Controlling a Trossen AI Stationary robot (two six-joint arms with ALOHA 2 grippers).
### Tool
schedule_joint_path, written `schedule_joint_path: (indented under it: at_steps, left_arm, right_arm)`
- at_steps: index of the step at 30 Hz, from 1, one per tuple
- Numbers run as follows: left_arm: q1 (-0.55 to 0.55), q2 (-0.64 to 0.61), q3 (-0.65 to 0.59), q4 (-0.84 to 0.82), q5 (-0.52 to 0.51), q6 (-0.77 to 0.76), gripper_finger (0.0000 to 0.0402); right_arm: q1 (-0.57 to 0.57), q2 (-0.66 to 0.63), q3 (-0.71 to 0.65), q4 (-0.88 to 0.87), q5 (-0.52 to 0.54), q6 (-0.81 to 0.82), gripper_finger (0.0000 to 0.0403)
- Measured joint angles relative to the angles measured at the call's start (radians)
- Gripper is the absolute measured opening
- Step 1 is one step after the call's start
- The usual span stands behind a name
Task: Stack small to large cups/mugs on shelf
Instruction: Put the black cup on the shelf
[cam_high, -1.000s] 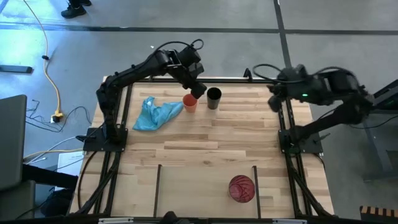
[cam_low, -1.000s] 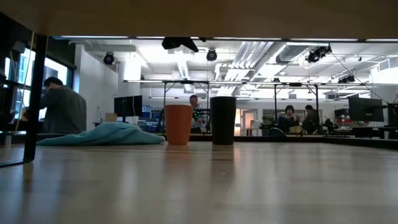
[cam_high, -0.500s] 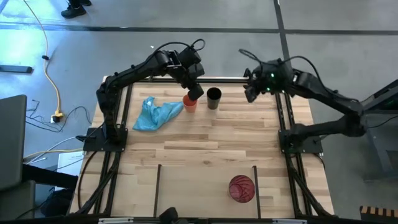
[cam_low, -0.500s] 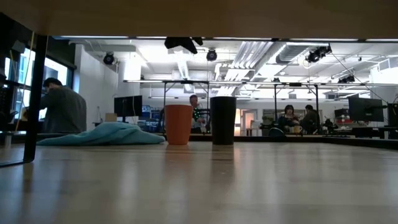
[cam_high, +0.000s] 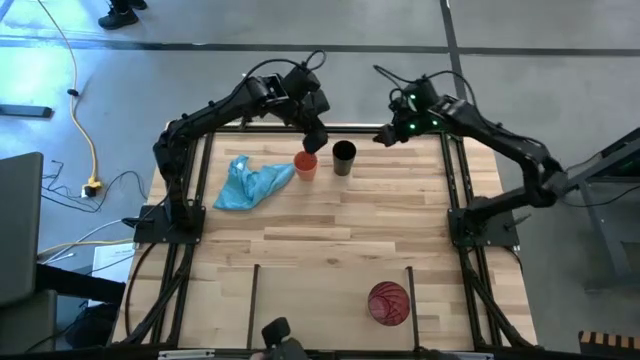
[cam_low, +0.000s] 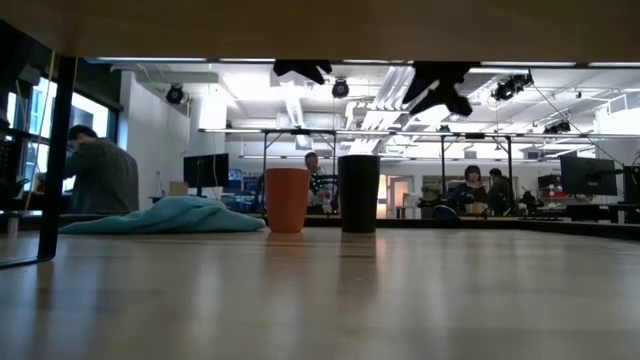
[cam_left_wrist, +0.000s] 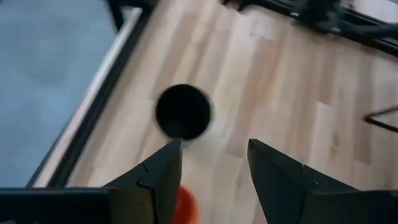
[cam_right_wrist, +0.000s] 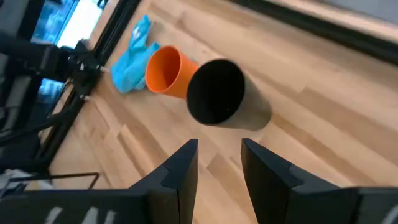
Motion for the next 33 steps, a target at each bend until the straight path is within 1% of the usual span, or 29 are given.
schedule_joint_path:
  at_steps: [5, 8, 14, 19, 23, 33]
  left_arm:
    - [0.031, 0.000, 0.000, 0.000, -0.014, -0.063, 0.0170]
    - [0.035, 0.000, 0.000, -0.001, -0.014, -0.071, 0.0170]
    - [0.034, 0.000, 0.000, 0.012, -0.014, -0.074, 0.0170]
    - [0.033, 0.000, 0.000, 0.015, -0.014, -0.085, 0.0170]
    - [0.035, 0.001, 0.000, 0.014, -0.019, -0.126, 0.0170]
    - [0.028, 0.021, -0.005, 0.003, -0.008, -0.135, 0.0170]
  right_arm:
    - [-0.014, 0.081, 0.010, 0.020, -0.060, 0.000, 0.0114]
    - [-0.023, 0.116, 0.029, 0.021, -0.084, 0.009, 0.0114]
    - [-0.048, 0.183, 0.078, 0.016, -0.071, 0.060, 0.0114]
    - [-0.039, 0.235, 0.127, -0.029, -0.052, 0.059, 0.0114]
    - [-0.027, 0.250, 0.160, -0.069, -0.045, 0.034, 0.0114]
    - [0.006, 0.245, 0.214, -0.164, -0.062, 0.015, 0.0114]
